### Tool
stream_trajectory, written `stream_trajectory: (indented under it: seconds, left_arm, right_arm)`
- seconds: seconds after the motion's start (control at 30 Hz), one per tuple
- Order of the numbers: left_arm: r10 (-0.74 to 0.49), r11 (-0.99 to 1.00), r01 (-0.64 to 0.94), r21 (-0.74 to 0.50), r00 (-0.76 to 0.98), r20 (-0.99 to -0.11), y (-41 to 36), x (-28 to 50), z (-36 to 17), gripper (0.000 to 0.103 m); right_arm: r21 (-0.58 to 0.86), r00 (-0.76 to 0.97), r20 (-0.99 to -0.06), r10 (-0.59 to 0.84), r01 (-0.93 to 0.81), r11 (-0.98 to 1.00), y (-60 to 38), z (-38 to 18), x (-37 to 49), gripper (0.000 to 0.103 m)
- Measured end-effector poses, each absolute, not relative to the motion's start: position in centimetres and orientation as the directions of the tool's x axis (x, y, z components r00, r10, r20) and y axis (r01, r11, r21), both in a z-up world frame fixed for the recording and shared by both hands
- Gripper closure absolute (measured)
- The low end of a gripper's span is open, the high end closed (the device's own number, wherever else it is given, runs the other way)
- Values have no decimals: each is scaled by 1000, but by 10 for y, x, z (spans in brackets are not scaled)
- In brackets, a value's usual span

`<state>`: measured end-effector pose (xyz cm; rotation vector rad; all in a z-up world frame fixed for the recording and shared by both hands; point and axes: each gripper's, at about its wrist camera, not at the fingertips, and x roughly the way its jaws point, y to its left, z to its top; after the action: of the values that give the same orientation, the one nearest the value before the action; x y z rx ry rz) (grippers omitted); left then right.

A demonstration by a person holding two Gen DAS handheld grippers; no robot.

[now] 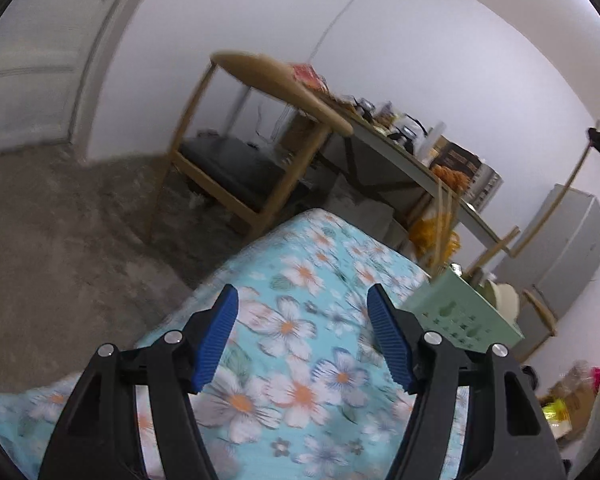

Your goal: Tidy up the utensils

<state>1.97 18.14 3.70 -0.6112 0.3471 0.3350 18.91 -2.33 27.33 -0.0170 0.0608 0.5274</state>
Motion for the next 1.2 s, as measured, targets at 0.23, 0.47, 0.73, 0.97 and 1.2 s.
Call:
stream_trajectory:
  seconds: [0.23, 0.47, 0.73, 0.97, 1.2]
  left_arm:
    - [222, 790, -406, -459, 888, -403, 181, 15, 40, 39]
    - [178, 805, -378, -458, 889, -421, 171, 21, 37, 39]
    - [130, 803, -348, -484, 894, -428, 161, 32, 38, 39]
    - [-48, 912, -175, -372, 854, -519, 129, 78, 35, 37]
    - [-176, 952, 10, -307, 838, -516, 106, 125, 23, 37]
  right_arm:
    - [68, 850, -120, 513, -508, 858, -7, 212, 215, 99]
    - [-12, 810, -306, 500, -529, 849, 12, 148, 224, 90]
    - [-10, 830, -277, 485, -507, 862, -22, 155, 196, 48]
    - [67, 867, -176, 466, -462, 884, -121, 161, 139, 36]
    - [111, 824, -312, 472, -462, 880, -163, 95, 147, 26]
